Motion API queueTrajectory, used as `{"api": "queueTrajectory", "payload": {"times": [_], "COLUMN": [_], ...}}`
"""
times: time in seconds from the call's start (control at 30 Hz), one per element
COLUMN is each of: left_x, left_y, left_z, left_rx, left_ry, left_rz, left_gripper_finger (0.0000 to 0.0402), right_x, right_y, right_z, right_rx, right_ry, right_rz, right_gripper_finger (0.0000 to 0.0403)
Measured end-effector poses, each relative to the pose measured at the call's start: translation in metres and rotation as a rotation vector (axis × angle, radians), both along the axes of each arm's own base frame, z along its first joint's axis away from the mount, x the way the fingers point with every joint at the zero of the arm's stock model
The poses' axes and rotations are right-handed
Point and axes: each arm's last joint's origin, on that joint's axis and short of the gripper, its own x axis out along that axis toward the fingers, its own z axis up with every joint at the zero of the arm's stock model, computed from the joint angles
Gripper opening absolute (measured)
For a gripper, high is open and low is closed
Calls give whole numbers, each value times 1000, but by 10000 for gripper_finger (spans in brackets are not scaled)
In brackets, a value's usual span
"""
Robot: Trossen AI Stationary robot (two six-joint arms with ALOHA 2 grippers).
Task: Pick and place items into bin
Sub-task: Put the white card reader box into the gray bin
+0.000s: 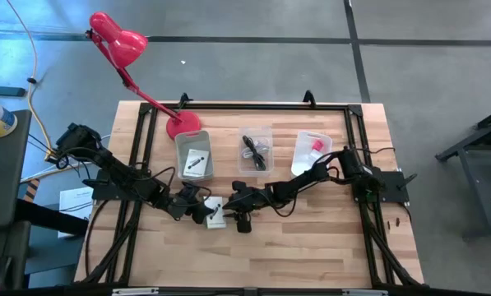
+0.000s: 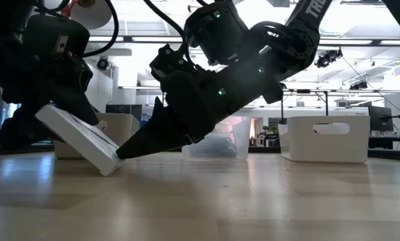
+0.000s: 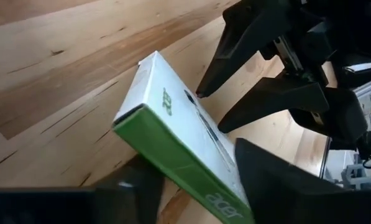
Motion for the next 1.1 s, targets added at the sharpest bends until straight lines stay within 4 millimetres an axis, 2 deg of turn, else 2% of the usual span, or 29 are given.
{"api": "queueTrajectory", "payload": {"times": [0.17,0.3,0.5,0.7,0.9,1.1], "left_x": [0,0,0,0,1,4], "left_y": [0,0,0,0,-1,-2], "left_z": [1,1,0,0,2,5], "left_rx": [-14,-15,18,48,56,92], "left_ry": [-4,0,10,16,-7,-48], "left_rz": [11,11,-15,-42,-61,-103], "left_gripper_finger": [91,58,73,84,56,42], "right_x": [0,0,0,-2,-6,-13], "right_y": [0,1,1,4,4,12], "right_z": [0,1,2,12,36,63], "right_rx": [0,0,-7,-53,-119,-160], "right_ry": [-1,-3,-7,-17,-22,-45], "right_rz": [1,7,3,8,-40,-32], "right_gripper_finger": [142,142,142,142,142,142]}}
